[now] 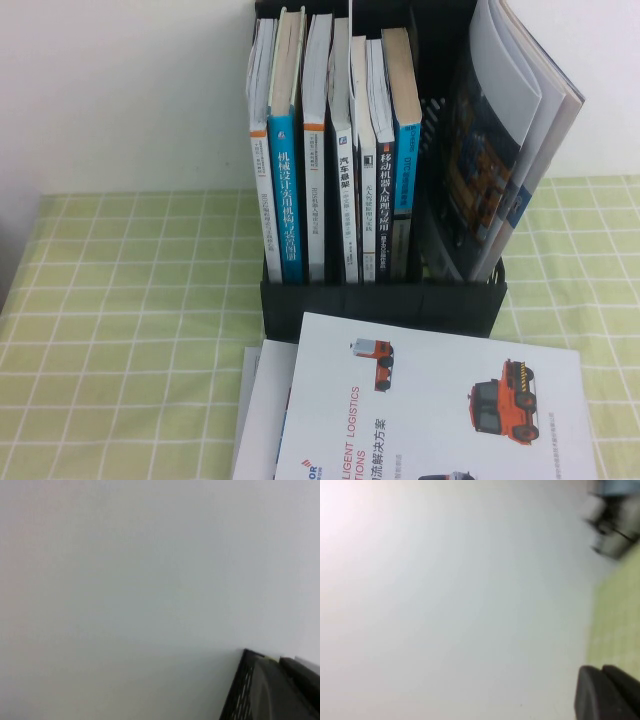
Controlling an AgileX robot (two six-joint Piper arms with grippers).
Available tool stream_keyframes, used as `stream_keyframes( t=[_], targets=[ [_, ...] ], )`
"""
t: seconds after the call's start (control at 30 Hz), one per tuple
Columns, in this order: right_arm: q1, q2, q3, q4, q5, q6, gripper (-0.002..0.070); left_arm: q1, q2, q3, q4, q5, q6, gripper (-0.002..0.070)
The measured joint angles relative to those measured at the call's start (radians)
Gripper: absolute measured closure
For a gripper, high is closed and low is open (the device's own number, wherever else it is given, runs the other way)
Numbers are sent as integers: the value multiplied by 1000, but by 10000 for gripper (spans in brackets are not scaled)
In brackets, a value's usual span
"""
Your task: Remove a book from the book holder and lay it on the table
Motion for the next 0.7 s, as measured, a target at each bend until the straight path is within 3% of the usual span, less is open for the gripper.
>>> stream_keyframes(
  t=[0.07, 0.17, 0.23, 0.33, 0.47, 0.7],
  targets=[
    [0, 0, -7, -276, 101, -98, 678, 0, 0, 0, 0, -55, -38, 678],
    [0, 0, -106, -804, 400, -126, 678, 0, 0, 0, -1, -187, -85, 678],
    [0, 0, -231, -1198, 636, -19, 678, 0, 0, 0, -2, -264, -115, 678],
    [0, 0, -408, -1557, 827, 263, 678, 0, 0, -29, -3, -256, -143, 678],
    [0, 43, -595, -1729, 904, 466, 678, 0, 0, -145, 18, -131, -170, 678],
    [40, 251, -816, -1760, 1059, 442, 678, 0, 88, -465, 28, 296, -189, 678]
  ],
)
